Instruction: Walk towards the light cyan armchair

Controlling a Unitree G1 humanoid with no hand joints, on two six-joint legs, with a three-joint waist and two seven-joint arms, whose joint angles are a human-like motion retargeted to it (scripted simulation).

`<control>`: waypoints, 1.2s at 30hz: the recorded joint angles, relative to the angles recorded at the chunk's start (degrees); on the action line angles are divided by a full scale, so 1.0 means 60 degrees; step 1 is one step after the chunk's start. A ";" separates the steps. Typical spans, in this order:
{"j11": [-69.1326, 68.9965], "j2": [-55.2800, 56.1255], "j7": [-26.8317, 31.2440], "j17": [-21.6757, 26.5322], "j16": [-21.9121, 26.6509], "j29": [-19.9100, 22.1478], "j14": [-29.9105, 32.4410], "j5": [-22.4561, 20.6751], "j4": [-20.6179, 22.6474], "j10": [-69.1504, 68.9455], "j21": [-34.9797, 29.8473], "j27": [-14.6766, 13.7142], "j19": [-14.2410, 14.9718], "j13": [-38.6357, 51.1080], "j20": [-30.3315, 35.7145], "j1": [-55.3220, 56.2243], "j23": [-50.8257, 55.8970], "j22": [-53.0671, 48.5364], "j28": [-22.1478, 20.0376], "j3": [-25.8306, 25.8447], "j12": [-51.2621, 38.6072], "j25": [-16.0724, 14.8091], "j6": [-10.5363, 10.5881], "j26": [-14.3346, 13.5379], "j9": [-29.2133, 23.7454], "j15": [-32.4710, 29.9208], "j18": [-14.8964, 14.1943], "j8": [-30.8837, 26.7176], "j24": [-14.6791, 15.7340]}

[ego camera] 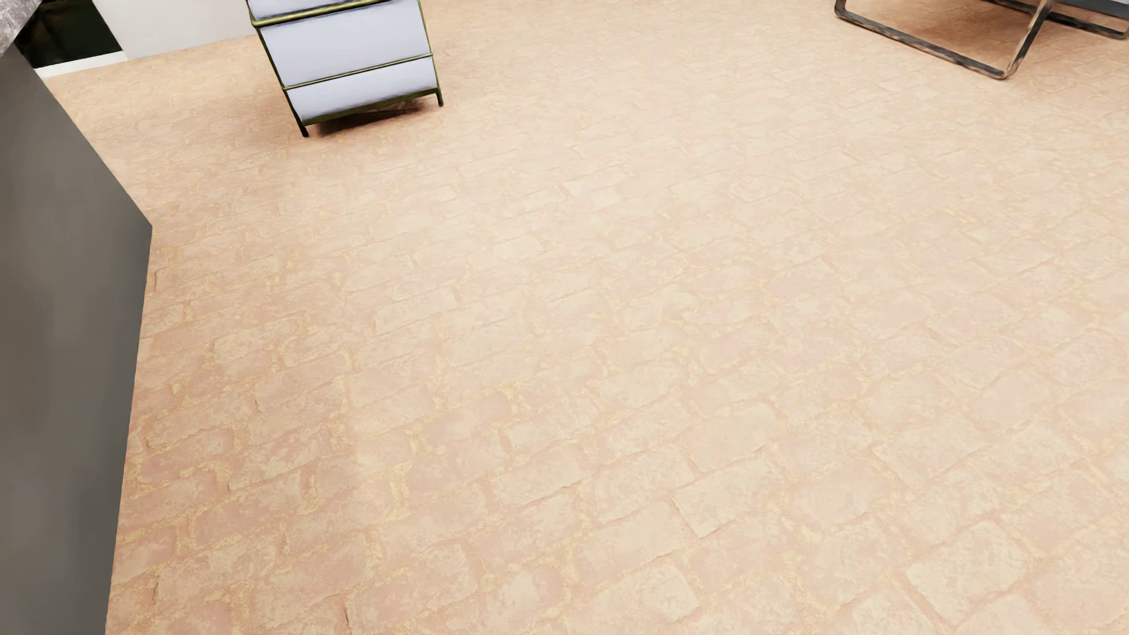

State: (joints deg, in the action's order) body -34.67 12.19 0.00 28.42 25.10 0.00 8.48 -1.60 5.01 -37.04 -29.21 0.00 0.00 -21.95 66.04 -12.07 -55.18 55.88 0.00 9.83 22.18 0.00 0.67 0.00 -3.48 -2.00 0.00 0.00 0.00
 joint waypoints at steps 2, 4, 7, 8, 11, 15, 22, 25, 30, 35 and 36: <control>0.0178 -0.0354 0.0000 -0.0158 0.0210 0.0000 0.1220 0.0221 0.0125 -0.3560 -0.0362 0.0000 0.0000 0.0164 -0.0695 0.2830 -0.0039 -0.0252 0.0000 -0.0477 -0.0104 0.0000 0.0162 0.0000 0.0322 0.0738 0.0000 0.0000 0.0000; 0.0628 -0.1215 0.0000 -0.0403 0.0325 0.0000 -0.0110 0.0446 0.0418 -0.5503 -0.0564 0.0000 0.0000 0.0364 -0.2263 0.4775 0.0115 -0.0709 0.0000 -0.1282 -0.0214 0.0000 -0.0156 0.0000 0.0385 0.1046 0.0000 0.0000 0.0000; 0.1275 -0.2953 0.0000 -0.0569 0.0131 0.0000 0.0996 0.0460 0.0859 -0.2800 0.0093 0.0000 0.0000 0.0473 -0.4576 0.5904 0.0632 -0.1772 0.0000 -0.2091 -0.0132 0.0000 -0.0580 0.0000 0.0131 0.1317 0.0000 0.0000 0.0000; 0.1301 -0.3353 0.0000 -0.0538 -0.0011 0.0000 0.1423 0.0414 0.0929 -0.1107 0.0335 0.0000 0.0000 0.0536 -0.4889 0.5860 0.0755 -0.2022 0.0000 -0.2373 -0.0160 0.0000 -0.0617 0.0000 -0.0013 0.1421 0.0000 0.0000 0.0000; 0.1413 -0.4660 0.0000 -0.0380 -0.0166 0.0000 -0.0959 0.0006 0.0600 0.2262 0.0736 0.0000 0.0000 0.0621 -0.4848 0.5392 0.1004 -0.2397 0.0000 -0.2688 -0.0045 0.0000 -0.0540 0.0000 -0.0287 0.1641 0.0000 0.0000 0.0000; 0.0771 -0.5303 0.0000 -0.0550 -0.0104 0.0000 0.1691 0.0588 0.0864 0.1444 0.1191 0.0000 0.0000 -0.0272 -0.3448 0.6158 0.1185 -0.0978 0.0000 -0.2754 -0.0016 0.0000 -0.1171 0.0000 0.0167 0.0829 0.0000 0.0000 0.0000; -0.6242 0.0147 0.0000 -0.0704 0.0443 0.0000 -0.2526 0.2010 0.1295 0.2194 -0.1500 0.0000 0.0000 -0.1059 -0.0656 0.1974 -0.0355 0.0008 0.0000 -0.0614 -0.1245 0.0000 -0.1395 0.0000 0.0159 0.0789 0.0000 0.0000 0.0000; -0.2724 0.0806 0.0000 -0.0850 0.0604 0.0000 -0.3715 0.1250 0.0707 0.2279 -0.2556 0.0000 0.0000 -0.1072 -0.4106 0.0086 -0.0818 -0.1469 0.0000 -0.0111 -0.1606 0.0000 -0.0858 0.0000 -0.0367 0.0958 0.0000 0.0000 0.0000; 0.0951 0.0768 0.0000 -0.0816 0.0671 0.0000 -0.3419 0.0959 0.0359 0.2385 -0.1547 0.0000 0.0000 -0.0845 -0.6040 -0.1784 -0.0032 -0.3694 0.0000 -0.0100 -0.2047 0.0000 -0.0643 0.0000 -0.0572 -0.0886 0.0000 0.0000 0.0000; -0.0007 -0.0167 0.0000 -0.0438 -0.0077 0.0000 0.1469 0.0442 -0.0469 -0.1568 -0.0064 0.0000 0.0000 0.0137 -0.3262 0.0645 -0.0314 -0.1479 0.0000 0.0038 -0.1430 0.0000 0.0063 0.0000 -0.0033 0.0117 0.0000 0.0000 0.0000; 0.0221 -0.0496 0.0000 -0.0376 -0.0061 0.0000 0.1586 0.0312 -0.0399 -0.3293 0.0210 0.0000 0.0000 0.0318 -0.2622 0.1977 -0.0074 -0.1230 0.0000 -0.0383 -0.1332 0.0000 0.0089 0.0000 0.0005 0.0340 0.0000 0.0000 0.0000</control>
State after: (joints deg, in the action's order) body -33.35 9.21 0.00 26.16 24.74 0.00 17.99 0.27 2.62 -56.80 -27.95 0.00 0.00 -20.04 50.31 -0.21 -55.62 48.51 0.00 7.53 14.19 0.00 1.20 0.00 -3.45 0.04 0.00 0.00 0.00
